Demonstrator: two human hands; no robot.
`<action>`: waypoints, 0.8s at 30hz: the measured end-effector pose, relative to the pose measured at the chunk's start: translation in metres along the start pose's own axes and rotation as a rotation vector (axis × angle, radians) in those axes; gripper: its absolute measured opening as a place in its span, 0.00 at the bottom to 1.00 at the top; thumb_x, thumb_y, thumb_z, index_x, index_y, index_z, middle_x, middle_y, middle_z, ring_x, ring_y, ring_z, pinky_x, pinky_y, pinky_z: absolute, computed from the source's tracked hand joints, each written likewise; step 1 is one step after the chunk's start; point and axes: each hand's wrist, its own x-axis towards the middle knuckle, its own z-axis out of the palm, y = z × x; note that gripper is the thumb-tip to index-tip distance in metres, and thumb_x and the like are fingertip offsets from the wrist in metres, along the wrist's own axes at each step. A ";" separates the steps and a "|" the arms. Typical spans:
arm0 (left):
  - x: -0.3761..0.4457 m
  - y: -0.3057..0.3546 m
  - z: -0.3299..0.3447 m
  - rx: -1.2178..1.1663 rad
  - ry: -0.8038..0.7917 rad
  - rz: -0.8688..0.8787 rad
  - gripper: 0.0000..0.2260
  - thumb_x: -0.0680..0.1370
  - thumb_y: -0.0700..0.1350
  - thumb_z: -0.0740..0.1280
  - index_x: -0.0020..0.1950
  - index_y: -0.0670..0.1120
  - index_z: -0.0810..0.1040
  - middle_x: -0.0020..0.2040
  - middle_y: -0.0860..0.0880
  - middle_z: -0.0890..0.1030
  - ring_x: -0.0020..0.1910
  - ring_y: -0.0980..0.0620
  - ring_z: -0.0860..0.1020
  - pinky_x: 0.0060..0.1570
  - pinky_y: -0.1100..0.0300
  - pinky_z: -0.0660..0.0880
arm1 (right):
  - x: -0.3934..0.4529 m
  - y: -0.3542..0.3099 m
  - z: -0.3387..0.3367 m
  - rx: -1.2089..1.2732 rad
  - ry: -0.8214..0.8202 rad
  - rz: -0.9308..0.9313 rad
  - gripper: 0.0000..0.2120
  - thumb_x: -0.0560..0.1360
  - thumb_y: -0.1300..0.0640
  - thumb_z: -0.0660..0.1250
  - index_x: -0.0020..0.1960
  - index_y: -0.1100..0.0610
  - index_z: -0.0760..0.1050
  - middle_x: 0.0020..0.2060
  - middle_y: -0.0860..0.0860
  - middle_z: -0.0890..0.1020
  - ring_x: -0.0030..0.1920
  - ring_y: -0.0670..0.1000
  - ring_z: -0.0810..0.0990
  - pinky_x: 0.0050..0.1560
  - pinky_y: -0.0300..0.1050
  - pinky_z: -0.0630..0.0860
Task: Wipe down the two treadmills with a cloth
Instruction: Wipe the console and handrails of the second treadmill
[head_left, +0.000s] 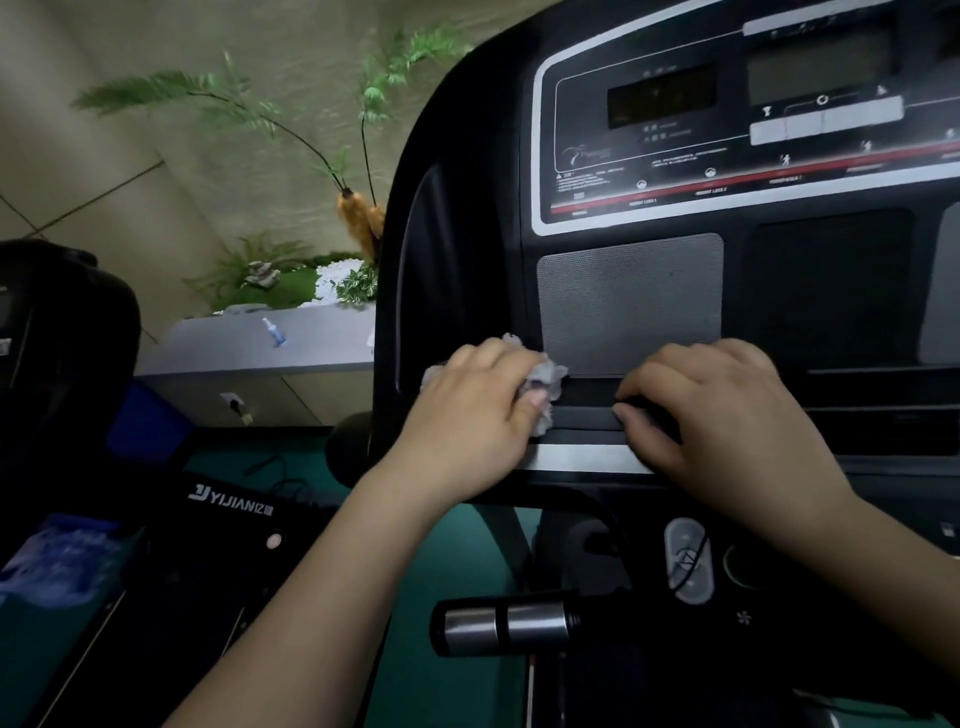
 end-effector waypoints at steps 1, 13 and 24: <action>0.000 0.005 0.002 0.005 0.004 0.002 0.22 0.78 0.57 0.51 0.68 0.55 0.71 0.64 0.54 0.72 0.63 0.50 0.68 0.60 0.51 0.65 | 0.000 0.000 0.000 -0.004 -0.002 0.001 0.08 0.74 0.49 0.62 0.42 0.51 0.76 0.37 0.47 0.78 0.38 0.52 0.76 0.50 0.48 0.67; -0.022 -0.040 -0.001 0.219 0.121 -0.277 0.16 0.81 0.51 0.57 0.58 0.43 0.78 0.61 0.46 0.73 0.61 0.44 0.65 0.59 0.48 0.65 | -0.002 0.002 -0.003 0.030 -0.007 0.006 0.08 0.75 0.49 0.62 0.43 0.51 0.77 0.39 0.45 0.79 0.39 0.51 0.76 0.51 0.46 0.66; 0.014 -0.030 -0.003 0.250 -0.052 -0.259 0.18 0.80 0.55 0.47 0.47 0.47 0.72 0.46 0.45 0.75 0.52 0.44 0.76 0.50 0.54 0.70 | -0.001 0.002 -0.001 0.028 -0.007 0.002 0.08 0.75 0.49 0.61 0.43 0.51 0.77 0.38 0.46 0.78 0.39 0.52 0.77 0.51 0.47 0.68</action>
